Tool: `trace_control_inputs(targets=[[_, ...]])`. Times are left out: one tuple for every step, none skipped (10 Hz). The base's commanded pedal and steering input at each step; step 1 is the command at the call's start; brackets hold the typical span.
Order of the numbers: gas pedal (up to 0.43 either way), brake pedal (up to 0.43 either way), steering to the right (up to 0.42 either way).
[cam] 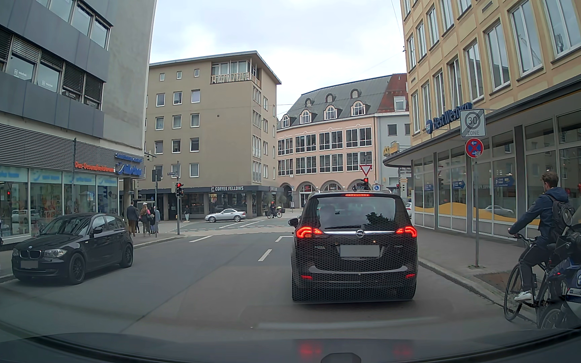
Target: Follow the waypoints while adhering to traffic rules and regulations
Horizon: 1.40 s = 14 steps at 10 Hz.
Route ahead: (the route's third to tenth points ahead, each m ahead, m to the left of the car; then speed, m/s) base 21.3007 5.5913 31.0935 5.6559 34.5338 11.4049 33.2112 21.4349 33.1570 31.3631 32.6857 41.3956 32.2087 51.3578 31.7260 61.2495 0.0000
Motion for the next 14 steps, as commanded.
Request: trace_control_inputs(targets=[[0.0, 0.22, -0.108], [0.0, 0.22, -0.107], [0.0, 0.22, -0.108], [0.0, 0.213, -0.108], [0.0, 0.213, -0.107], [0.0, 0.195, -0.108], [0.0, 0.171, -0.108], [0.0, 0.165, -0.107], [0.0, 0.159, -0.108], [0.0, 0.152, -0.108], [0.0, 0.134, -0.108], [0.0, 0.116, -0.108], [0.0, 0.098, -0.108], [0.0, 0.085, -0.109]])
